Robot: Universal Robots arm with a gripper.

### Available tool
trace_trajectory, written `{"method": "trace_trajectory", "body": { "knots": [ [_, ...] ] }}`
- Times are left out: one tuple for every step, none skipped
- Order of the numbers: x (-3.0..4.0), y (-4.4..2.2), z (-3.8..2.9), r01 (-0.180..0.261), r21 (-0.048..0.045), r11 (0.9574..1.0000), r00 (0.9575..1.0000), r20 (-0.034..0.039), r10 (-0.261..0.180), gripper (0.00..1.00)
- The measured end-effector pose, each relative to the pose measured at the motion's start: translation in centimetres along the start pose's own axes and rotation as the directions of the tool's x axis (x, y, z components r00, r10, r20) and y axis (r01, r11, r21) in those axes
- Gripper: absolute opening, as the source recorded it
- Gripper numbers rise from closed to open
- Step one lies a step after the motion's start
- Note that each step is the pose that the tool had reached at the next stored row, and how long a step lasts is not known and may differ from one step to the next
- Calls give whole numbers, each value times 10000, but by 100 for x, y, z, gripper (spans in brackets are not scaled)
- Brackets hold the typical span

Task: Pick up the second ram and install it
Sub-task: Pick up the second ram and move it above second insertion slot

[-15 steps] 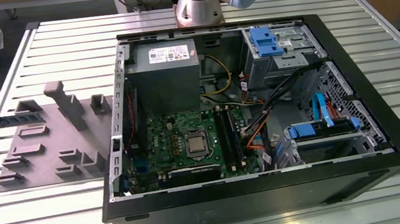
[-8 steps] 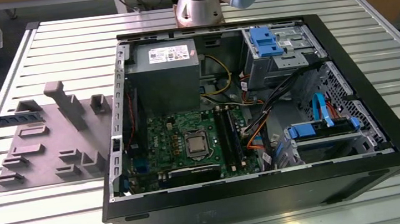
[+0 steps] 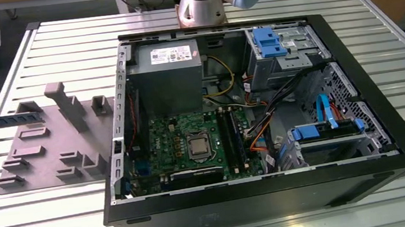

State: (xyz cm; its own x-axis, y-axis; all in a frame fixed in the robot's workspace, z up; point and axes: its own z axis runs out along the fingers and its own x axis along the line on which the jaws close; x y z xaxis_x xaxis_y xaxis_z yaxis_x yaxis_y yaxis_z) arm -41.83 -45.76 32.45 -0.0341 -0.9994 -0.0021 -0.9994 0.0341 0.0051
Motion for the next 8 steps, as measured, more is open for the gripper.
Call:
{"method": "trace_trajectory", "body": {
  "knots": [
    [0, 0, -6, 0, 0, 10000, 10000, 0, 0, 14],
    [0, 0, -12, 0, 1, 10000, 10000, 0, 0, 14],
    [0, 0, -19, 0, 0, 10000, 10000, 0, 0, 14],
    [0, 0, -25, 0, 0, 10000, 10000, 0, 0, 14],
    [0, 0, -32, 0, 0, 10000, 10000, 0, 0, 14],
    [0, 0, -39, 0, 0, 10000, 10000, 0, 0, 14],
    [0, 0, -47, 0, 0, 10000, 10000, 0, 0, 14],
    [0, 0, -56, 0, -1, 10000, 10000, 0, 0, 14]
  ]
}}
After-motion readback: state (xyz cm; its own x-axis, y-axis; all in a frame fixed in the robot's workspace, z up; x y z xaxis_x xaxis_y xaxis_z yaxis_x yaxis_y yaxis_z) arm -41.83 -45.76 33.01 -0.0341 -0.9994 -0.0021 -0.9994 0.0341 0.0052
